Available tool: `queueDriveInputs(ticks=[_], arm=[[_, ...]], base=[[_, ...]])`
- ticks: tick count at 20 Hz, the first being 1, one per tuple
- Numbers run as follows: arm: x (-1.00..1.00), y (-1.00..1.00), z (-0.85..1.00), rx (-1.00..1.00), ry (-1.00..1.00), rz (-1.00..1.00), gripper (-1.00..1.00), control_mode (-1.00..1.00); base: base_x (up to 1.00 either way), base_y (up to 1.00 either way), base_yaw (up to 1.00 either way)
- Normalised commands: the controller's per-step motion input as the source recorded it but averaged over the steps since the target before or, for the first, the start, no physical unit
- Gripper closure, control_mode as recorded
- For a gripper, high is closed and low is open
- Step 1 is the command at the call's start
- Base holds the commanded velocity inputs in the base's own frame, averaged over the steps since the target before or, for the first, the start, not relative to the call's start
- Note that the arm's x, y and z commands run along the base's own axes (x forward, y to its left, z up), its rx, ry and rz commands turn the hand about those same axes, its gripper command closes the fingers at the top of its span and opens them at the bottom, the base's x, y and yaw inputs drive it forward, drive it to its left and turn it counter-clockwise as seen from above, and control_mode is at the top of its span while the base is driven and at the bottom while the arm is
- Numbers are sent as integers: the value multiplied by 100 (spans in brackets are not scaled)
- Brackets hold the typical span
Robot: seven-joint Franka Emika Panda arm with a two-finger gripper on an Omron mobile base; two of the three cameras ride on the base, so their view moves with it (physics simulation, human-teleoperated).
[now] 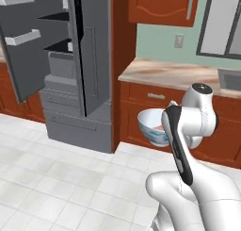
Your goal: Place one of the steaks on the plate and the other in the bowl. Then place the bowl in the fridge.
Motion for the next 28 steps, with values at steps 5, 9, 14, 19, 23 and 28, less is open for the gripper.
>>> queueDriveInputs(ticks=[5, 9, 14, 19, 23, 28], arm=[[0, 0, 0, 0, 0, 0, 100, 100], [0, 0, 0, 0, 0, 0, 100, 100], [0, 0, 0, 0, 0, 0, 100, 100], [0, 0, 0, 0, 0, 0, 100, 100], [0, 0, 0, 0, 0, 0, 100, 100], [0, 0, 0, 0, 0, 0, 100, 100]], base=[[9, 100, -25], [29, 100, -35], [29, 100, -35], [28, 100, -35], [28, 100, -36], [31, 100, -38]])
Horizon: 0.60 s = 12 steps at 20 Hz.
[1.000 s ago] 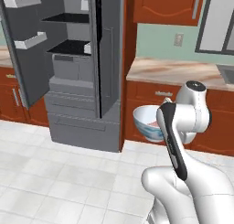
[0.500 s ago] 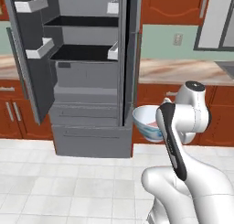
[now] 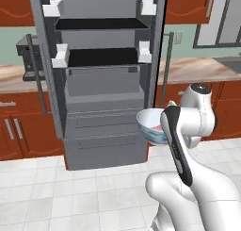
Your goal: Place one of the steaks on the plate and the other in the bowl. Then place the bowl in the fridge.
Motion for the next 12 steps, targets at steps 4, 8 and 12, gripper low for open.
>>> queueDriveInputs(ticks=[4, 8, 12], arm=[[0, 0, 0, 0, 0, 0, 100, 100], [0, 0, 0, 0, 0, 0, 100, 100], [0, 0, 0, 0, 0, 0, 100, 100]], base=[[43, 100, -33], [47, 86, -27], [47, 19, -2]])
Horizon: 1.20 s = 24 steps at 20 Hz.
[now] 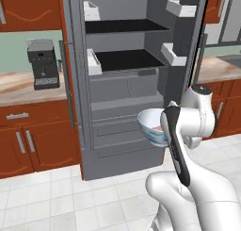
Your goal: Place one of the steaks on the plate and the other in the bowl. Then place the bowl in the fridge.
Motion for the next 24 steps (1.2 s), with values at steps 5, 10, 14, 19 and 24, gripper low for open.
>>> queueDriveInputs(ticks=[5, 10, 14, 19, 24], arm=[[0, 0, 0, 0, 0, 0, 100, 100], [0, 0, 0, 0, 0, 0, 100, 100], [0, 0, 0, 0, 0, 0, 100, 100], [0, 0, 0, 0, 0, 0, 100, 100], [0, 0, 0, 0, 0, 0, 100, 100]], base=[[67, -22, 1], [65, 0, 2], [77, -6, 4], [73, -4, 6], [52, -20, 12]])
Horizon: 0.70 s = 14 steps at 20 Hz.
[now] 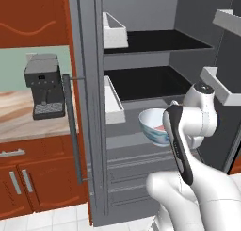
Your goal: Place one of the steaks on the plate and the other in the bowl. Then place the bowl in the fridge.
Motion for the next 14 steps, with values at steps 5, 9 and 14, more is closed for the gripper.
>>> queueDriveInputs(ticks=[5, 9, 14], arm=[[0, 0, 0, 0, 0, 0, 100, 100], [0, 0, 0, 0, 0, 0, 100, 100], [0, 0, 0, 0, 0, 0, 100, 100]], base=[[18, -55, 3], [1, -9, 0], [40, 0, 0]])
